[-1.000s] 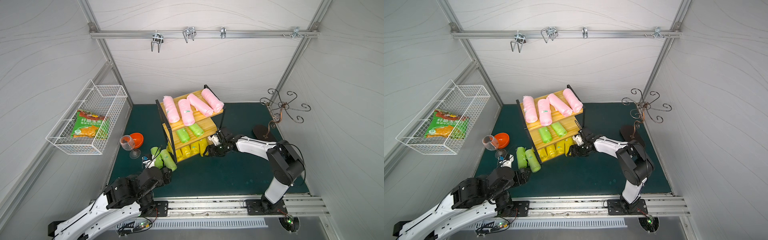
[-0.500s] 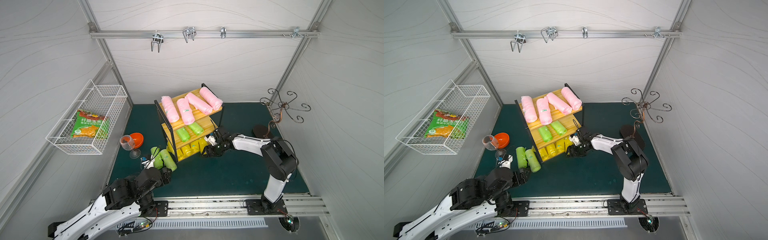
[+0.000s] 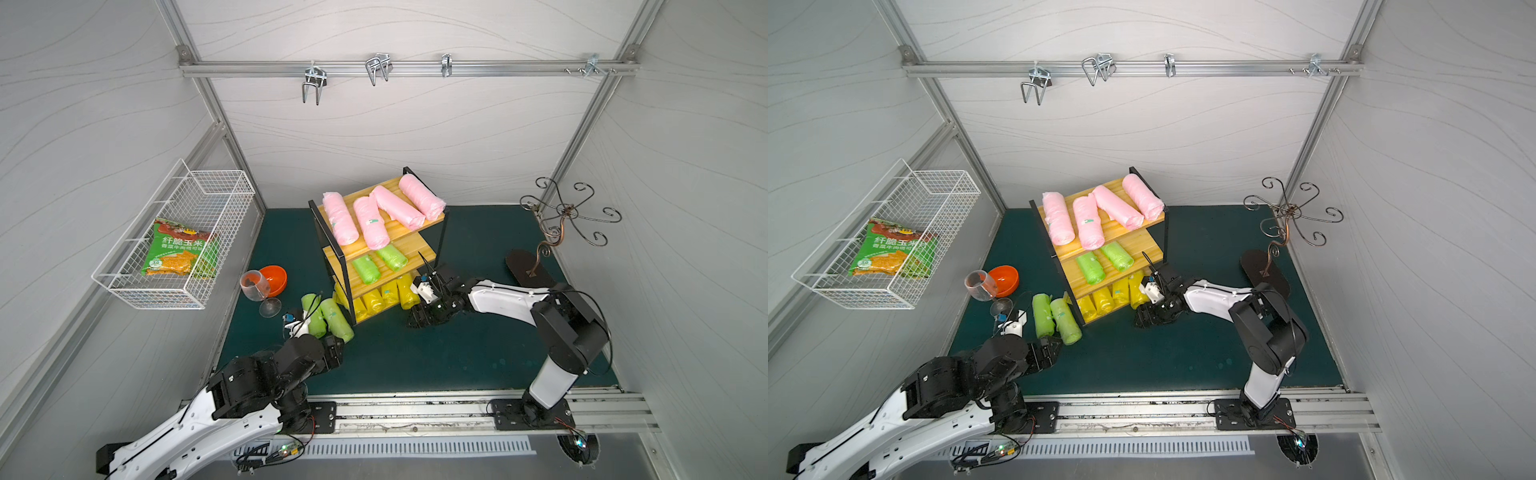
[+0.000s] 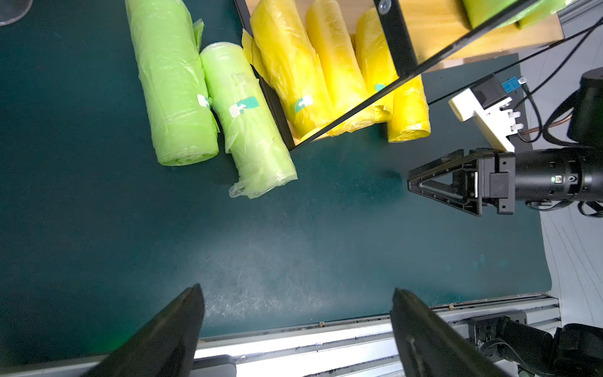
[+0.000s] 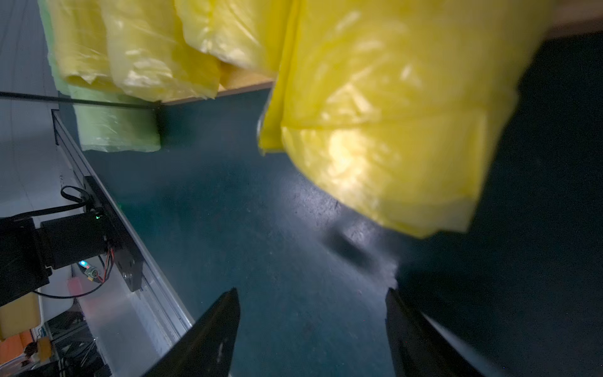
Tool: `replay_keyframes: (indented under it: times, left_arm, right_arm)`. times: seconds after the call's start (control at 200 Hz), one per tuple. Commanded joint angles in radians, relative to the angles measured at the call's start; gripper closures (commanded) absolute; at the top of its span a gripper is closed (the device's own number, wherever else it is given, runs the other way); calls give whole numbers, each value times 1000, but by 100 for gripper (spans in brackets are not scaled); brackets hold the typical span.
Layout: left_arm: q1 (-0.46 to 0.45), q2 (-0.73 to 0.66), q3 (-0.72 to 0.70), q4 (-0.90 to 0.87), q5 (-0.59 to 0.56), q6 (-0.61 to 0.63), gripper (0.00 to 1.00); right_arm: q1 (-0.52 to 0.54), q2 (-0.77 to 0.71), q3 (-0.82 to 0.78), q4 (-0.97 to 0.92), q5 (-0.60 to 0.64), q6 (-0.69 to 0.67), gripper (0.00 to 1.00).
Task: Sort the rolls of trash bags by color and place them on the shelf
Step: Place the roll of trash bags on the shelf.
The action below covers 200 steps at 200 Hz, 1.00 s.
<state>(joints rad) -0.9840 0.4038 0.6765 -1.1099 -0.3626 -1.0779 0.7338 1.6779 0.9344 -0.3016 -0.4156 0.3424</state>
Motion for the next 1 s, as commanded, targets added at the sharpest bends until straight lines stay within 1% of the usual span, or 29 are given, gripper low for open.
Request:
replay_keyframes:
  times: [0.0, 0.055, 0.085, 0.105, 0.14, 0.16, 0.185, 0.225, 0.285, 0.325, 0.415, 0.5, 0.58, 0.68, 0.81, 0.995]
  left_arm:
    - [4, 4, 2, 34, -2, 3, 5]
    - [4, 7, 5, 37, -1, 6, 5]
    - [4, 7, 3, 38, -2, 6, 5]
    - [4, 7, 3, 38, -2, 6, 5]
    - [4, 7, 2, 39, -2, 4, 5]
    - [4, 7, -2, 41, -2, 3, 5]
    - [4, 7, -5, 45, 0, 1, 5]
    - [4, 6, -10, 53, 3, 0, 5]
    - [4, 6, -14, 56, 5, -5, 6]
    - [4, 5, -12, 55, 4, -9, 6]
    - [4, -6, -15, 47, 4, -17, 6]
    - [4, -19, -19, 44, 0, -19, 6]
    - [4, -24, -20, 37, -6, -20, 6]
    - [4, -26, -20, 38, -6, -25, 6]
    - [4, -29, -21, 32, -4, -25, 6]
    - [4, -48, -23, 14, -12, -30, 6]
  right_arm:
    - [9, -65, -28, -13, 26, 39, 26]
    - [16, -92, -50, -4, 29, 62, 28]
    - [21, -109, -65, 9, 38, 86, 33]
    - [25, -120, -78, 22, 54, 114, 42]
    - [30, -140, -113, 63, 75, 183, 68]
    - [32, -153, -141, 108, 72, 226, 80]
    - [35, -170, -180, 177, 66, 283, 90]
    - [45, -198, -248, 292, 88, 382, 100]
    - [60, -229, -324, 418, 141, 489, 100]
    - [67, -249, -354, 471, 177, 525, 100]
    - [72, -286, -381, 556, 216, 558, 100]
    - [72, -293, -365, 568, 253, 582, 100]
    - [72, -272, -369, 645, 271, 637, 100]
    - [81, -236, -388, 745, 326, 714, 100]
    - [83, -179, -389, 807, 399, 759, 100]
    - [72, -75, -348, 868, 381, 785, 100]
